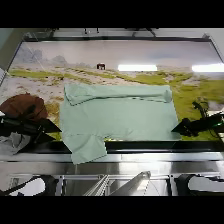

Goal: Fold the shirts.

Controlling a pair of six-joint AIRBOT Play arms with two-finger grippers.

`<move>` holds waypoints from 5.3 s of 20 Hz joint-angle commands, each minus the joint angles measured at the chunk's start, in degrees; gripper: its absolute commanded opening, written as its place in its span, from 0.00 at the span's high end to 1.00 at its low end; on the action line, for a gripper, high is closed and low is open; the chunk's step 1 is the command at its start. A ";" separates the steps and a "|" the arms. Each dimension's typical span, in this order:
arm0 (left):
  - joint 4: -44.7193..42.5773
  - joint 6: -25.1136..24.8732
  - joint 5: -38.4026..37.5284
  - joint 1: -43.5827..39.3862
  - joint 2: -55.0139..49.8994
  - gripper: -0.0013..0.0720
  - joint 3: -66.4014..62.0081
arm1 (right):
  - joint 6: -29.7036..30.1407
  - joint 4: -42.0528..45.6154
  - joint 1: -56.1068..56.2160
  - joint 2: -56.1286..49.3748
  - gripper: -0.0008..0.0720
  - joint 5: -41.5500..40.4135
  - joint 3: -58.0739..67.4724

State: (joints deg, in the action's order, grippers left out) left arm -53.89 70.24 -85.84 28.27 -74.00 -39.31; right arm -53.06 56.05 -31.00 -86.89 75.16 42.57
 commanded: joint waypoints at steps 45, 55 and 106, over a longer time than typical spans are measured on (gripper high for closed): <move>17.14 -8.22 3.82 0.57 5.62 0.95 7.48 | -2.73 -7.28 -6.78 3.91 0.97 10.84 8.48; 7.87 -2.60 4.52 0.57 5.55 0.95 -7.98 | 0.87 -15.85 -6.62 3.89 0.97 6.25 9.33; 36.68 2.60 -10.36 -17.20 -41.03 0.95 -72.63 | -3.34 -29.24 14.49 -6.62 0.97 -2.64 33.07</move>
State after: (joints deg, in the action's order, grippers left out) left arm -30.20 72.93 -93.27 10.39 -115.11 -111.94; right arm -55.79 33.56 -17.63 -96.40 67.83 73.17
